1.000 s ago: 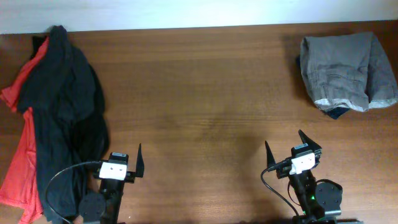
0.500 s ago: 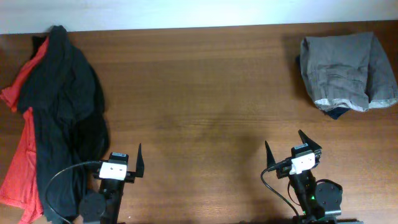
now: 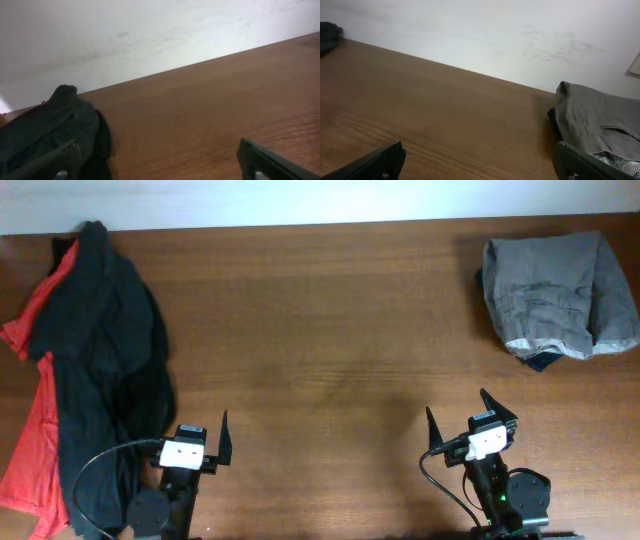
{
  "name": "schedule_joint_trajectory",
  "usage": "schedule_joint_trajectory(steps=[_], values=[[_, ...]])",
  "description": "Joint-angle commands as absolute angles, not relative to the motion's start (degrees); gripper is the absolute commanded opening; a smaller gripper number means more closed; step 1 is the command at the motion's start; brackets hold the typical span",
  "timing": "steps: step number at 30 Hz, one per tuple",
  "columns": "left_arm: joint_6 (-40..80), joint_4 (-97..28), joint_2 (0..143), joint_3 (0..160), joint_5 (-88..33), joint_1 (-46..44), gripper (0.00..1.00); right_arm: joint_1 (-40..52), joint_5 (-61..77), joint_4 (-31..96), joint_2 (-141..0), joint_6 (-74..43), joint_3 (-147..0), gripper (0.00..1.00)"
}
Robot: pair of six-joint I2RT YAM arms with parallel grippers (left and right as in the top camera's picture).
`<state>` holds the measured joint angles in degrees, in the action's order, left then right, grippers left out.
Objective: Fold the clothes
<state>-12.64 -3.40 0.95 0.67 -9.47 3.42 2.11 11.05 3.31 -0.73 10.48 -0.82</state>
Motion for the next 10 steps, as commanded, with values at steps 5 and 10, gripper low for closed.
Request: schedule_joint_trajectory(steps=[5, 10], values=[[-12.3, -3.7, 0.3, 0.5, -10.1, 3.7, 0.99, 1.8, 11.6, 3.2, -0.4, 10.0, -0.3, 0.99], [-12.3, -3.7, 0.3, 0.5, -10.1, 3.7, 0.99, 1.8, 11.6, 3.2, -0.4, 10.0, -0.3, 0.99]])
